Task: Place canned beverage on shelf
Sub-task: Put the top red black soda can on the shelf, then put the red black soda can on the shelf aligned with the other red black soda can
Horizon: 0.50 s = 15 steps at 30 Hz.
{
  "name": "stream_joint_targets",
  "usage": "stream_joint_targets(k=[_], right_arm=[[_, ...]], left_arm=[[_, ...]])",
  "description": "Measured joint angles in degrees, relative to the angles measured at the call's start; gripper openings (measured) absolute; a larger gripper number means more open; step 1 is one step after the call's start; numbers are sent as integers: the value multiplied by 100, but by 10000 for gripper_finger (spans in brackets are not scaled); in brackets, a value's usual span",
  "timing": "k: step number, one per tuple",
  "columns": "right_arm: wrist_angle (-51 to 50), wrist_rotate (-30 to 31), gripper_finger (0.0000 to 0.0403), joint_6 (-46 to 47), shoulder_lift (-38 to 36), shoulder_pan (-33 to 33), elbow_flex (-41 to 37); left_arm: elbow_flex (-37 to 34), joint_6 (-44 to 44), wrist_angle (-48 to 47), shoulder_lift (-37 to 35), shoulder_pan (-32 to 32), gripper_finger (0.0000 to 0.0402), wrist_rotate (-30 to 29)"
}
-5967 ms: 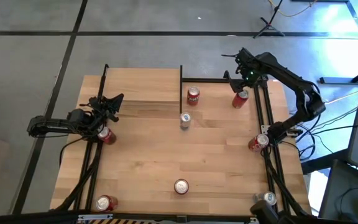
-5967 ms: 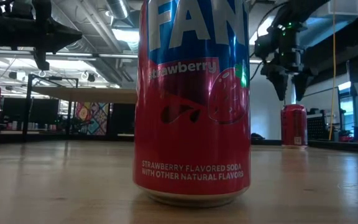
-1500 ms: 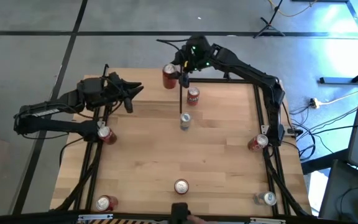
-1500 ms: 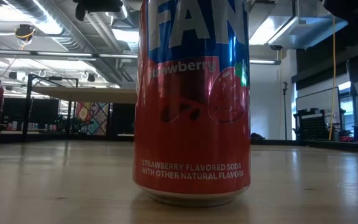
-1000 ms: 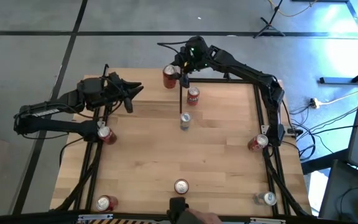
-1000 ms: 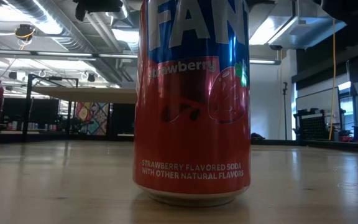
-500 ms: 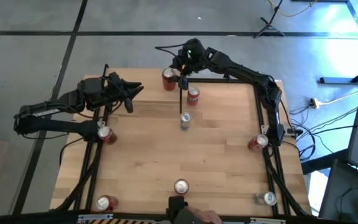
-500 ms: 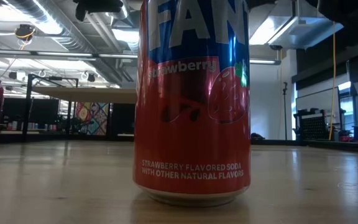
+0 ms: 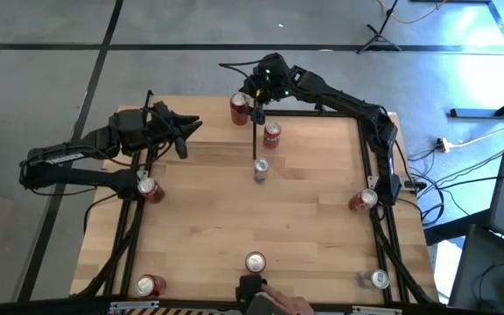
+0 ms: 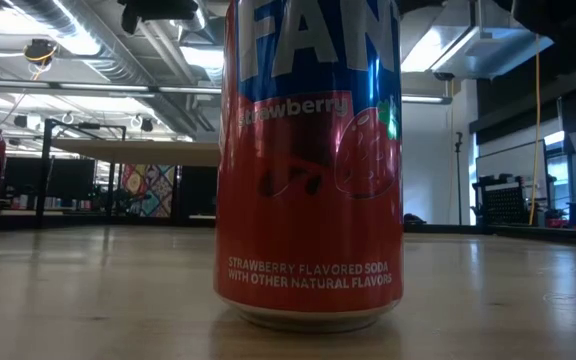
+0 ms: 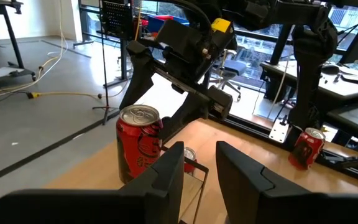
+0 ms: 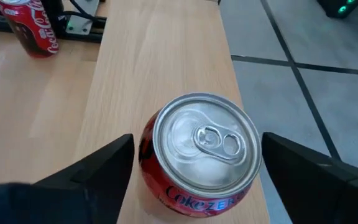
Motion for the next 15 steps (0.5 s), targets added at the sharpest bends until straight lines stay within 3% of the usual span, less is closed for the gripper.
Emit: stream_joint_targets(k=[8, 15], right_arm=[[-156, 39, 347, 310, -415, 4, 242], [-1863, -41, 348, 781, -880, 196, 890]], left_arm=[[0, 2, 1, 0, 0, 89, 0], [0, 2, 1, 0, 2, 89, -1]])
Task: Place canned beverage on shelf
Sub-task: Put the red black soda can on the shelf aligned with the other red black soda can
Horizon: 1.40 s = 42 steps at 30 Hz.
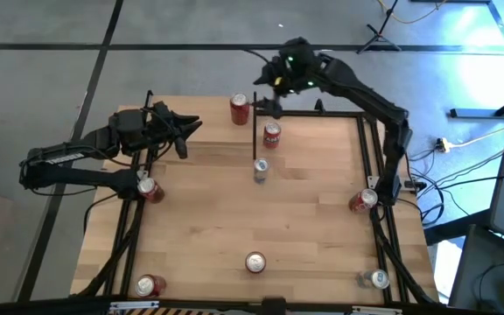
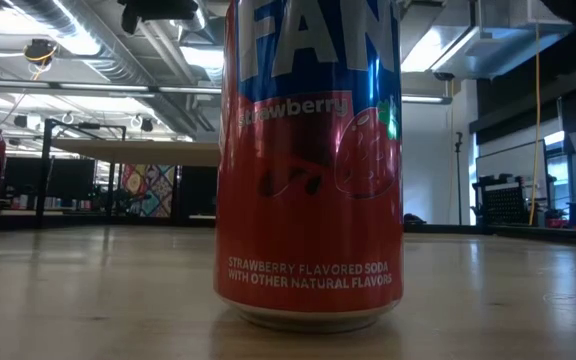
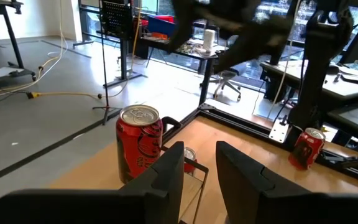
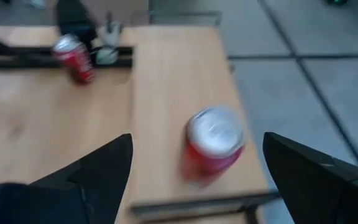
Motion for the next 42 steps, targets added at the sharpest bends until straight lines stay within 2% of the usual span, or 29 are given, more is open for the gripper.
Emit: stream_joint_targets(k=[6, 13, 16, 20, 25, 28, 32, 36, 42], right_arm=[[-1602, 108, 348, 392, -468, 521, 54], [-2885, 256, 348, 1216, -957, 1179, 54], [-3150, 347, 348, 1550, -1155, 1472, 52], [-3411, 768, 348, 1789, -1454, 1902, 52], [-3515, 1265, 348, 2102, -1703, 2262, 52], [-3521, 1374, 348, 2127, -1771, 2399, 52], [-3613, 1460, 348, 2127, -1839, 2626, 49], [-3645, 1456, 348, 2234, -1953, 2945, 41], [-3645, 1844, 348, 2317, -2176, 3491, 43]], left_arm=[[0, 0, 0, 0, -2, 89, 1], [0, -2, 0, 0, 0, 89, 1], [5, -6, 7, 35, -2, 89, 9], [7, -162, 28, 80, -2, 89, 327], [9, -304, 75, 215, -126, 89, 1049], [9, -311, 360, 405, -367, 89, 1536], [45, -306, 1085, 785, -905, 89, 1631], [723, -205, 865, 1410, -1480, 89, 1299], [2428, 42, -670, 2613, -2302, 89, 821]])
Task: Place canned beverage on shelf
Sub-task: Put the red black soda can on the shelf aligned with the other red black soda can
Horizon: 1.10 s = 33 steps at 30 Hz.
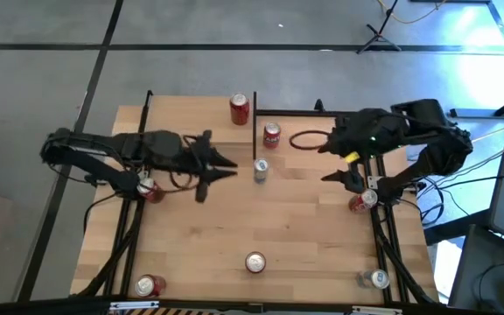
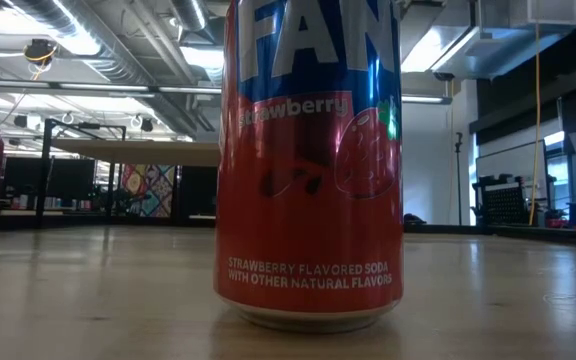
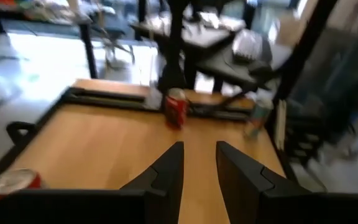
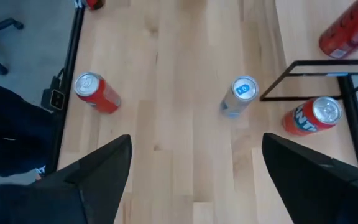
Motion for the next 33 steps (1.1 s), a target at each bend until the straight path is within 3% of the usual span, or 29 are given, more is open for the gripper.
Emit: stream_joint_targets(k=[8, 14, 19, 26, 33], right_arm=[[0, 87, 348, 39, -68, 612, 0], [2, 111, 348, 138, -66, 852, 0], [4, 204, 348, 220, -63, 909, 0], [4, 613, 348, -24, -63, 890, 0], [7, 704, 348, -208, -63, 890, 0]], left_arm=[[1316, -287, -1101, 980, -328, 110, 125], [1959, 13, -2128, 1380, -69, 181, -66], [2310, -153, -2985, 1650, 102, 247, 190], [2381, -1784, -3974, 1599, -119, 285, 1039], [2383, -3471, -4824, 1422, -966, 273, 1079]])
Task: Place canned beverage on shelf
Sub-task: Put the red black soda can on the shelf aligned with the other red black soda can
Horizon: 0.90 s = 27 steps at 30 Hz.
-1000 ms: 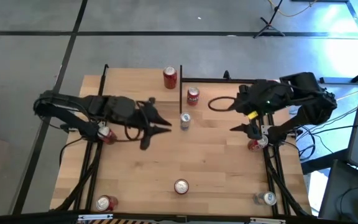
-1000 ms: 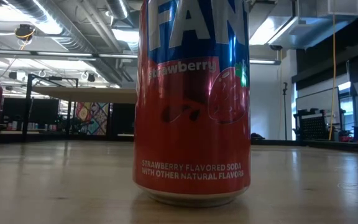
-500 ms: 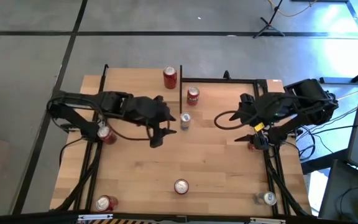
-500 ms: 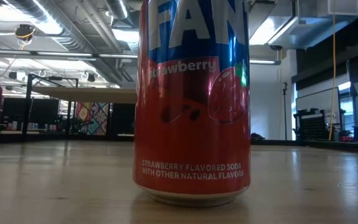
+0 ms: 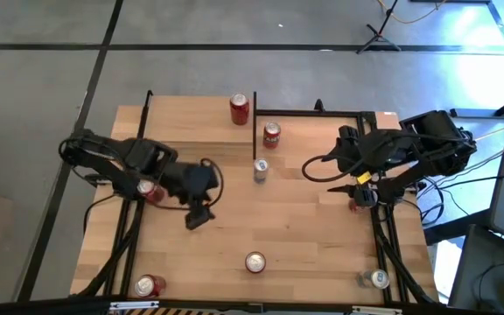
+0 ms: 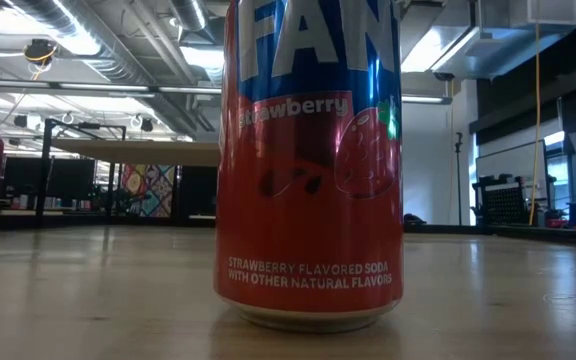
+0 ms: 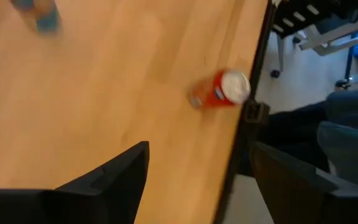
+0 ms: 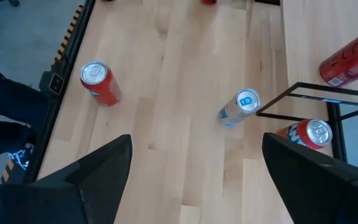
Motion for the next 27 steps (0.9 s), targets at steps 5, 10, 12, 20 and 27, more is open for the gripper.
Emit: stream_joint_targets(k=[5, 10, 12, 20, 27], right_arm=[[-1, 1, 348, -33, 2, 0, 0], [-2, 2, 348, -33, 2, 0, 0], [0, 2, 348, -33, 2, 0, 0], [-1, 2, 348, -68, 4, 0, 0], [-2, 7, 348, -199, 4, 0, 0]], left_arm=[[0, -1253, -251, -20, -798, 266, -80], [0, -2530, -269, -18, -1545, 260, -429], [0, -3072, -270, -10, -1837, 258, -581], [-206, -5372, -408, 134, -2980, 254, -461], [-438, -5866, -316, 526, -3742, 254, -83]])
